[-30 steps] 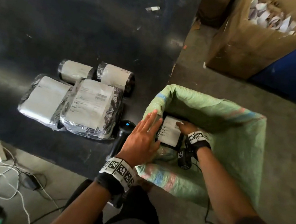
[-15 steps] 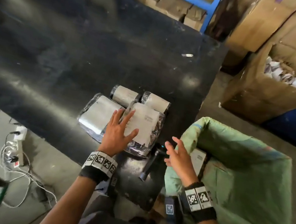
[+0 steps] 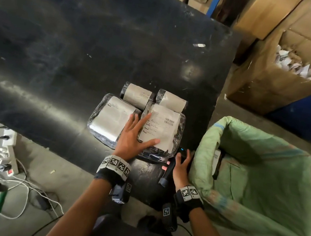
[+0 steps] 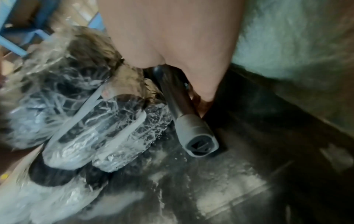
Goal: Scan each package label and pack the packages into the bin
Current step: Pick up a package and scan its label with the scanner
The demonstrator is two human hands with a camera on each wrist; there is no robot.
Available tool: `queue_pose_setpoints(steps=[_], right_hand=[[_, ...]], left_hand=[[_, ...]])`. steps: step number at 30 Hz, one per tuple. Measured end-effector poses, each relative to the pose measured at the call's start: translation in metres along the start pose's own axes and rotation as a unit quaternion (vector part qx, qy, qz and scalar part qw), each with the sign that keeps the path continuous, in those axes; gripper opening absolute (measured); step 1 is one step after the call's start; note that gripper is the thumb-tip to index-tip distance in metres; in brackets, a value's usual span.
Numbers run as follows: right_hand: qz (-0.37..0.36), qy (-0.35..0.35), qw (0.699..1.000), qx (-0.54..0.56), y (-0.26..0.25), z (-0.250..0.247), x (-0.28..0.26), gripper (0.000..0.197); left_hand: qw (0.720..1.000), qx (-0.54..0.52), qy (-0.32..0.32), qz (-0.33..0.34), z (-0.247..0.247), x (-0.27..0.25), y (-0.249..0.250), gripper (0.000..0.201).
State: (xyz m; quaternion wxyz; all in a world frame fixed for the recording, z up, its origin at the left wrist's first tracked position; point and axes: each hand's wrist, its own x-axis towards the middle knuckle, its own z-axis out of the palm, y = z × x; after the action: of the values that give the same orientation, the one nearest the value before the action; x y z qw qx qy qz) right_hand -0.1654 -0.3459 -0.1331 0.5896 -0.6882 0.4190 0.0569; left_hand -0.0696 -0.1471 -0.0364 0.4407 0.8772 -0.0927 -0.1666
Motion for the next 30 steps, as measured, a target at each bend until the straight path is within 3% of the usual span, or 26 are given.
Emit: queue_pose_setpoints(steps=[2,6,9,13,17,25,30], right_hand=[[0.018,-0.015,0.998,0.064,0.055,0.003,0.044,0.067],[0.03,-0.001,0.995,0.094,0.057,0.015,0.043,0.065],[0.034,-0.003,0.999,0.039,0.035,0.007,0.023,0.053],[0.037,-0.013,0.998,0.046,-0.044,-0.003,-0.038,0.053],[0.039,-0.023,0.997,0.061,-0.062,-0.015,-0.049,0.052],[0.028,-0.044,0.994,0.097,-0.055,-0.014,-0.036,0.053],[0.045,-0.035,0.992,0.114,-0.06,-0.02,-0.039,0.052]], left_hand=[[1.0,-0.007,-0.008,0.001,0.0,-0.001,0.002,0.103],[1.0,-0.015,-0.011,0.002,0.003,-0.002,0.005,0.099],[1.0,-0.026,-0.005,0.015,0.006,-0.004,0.006,0.095],[0.999,-0.027,0.018,0.038,0.008,-0.007,0.019,0.092],[0.999,0.003,0.01,0.043,0.007,-0.002,0.027,0.095],[0.994,-0.024,-0.013,-0.108,-0.002,0.027,0.063,0.092],[0.984,-0.125,0.013,-0.123,0.009,0.022,0.053,0.091]])
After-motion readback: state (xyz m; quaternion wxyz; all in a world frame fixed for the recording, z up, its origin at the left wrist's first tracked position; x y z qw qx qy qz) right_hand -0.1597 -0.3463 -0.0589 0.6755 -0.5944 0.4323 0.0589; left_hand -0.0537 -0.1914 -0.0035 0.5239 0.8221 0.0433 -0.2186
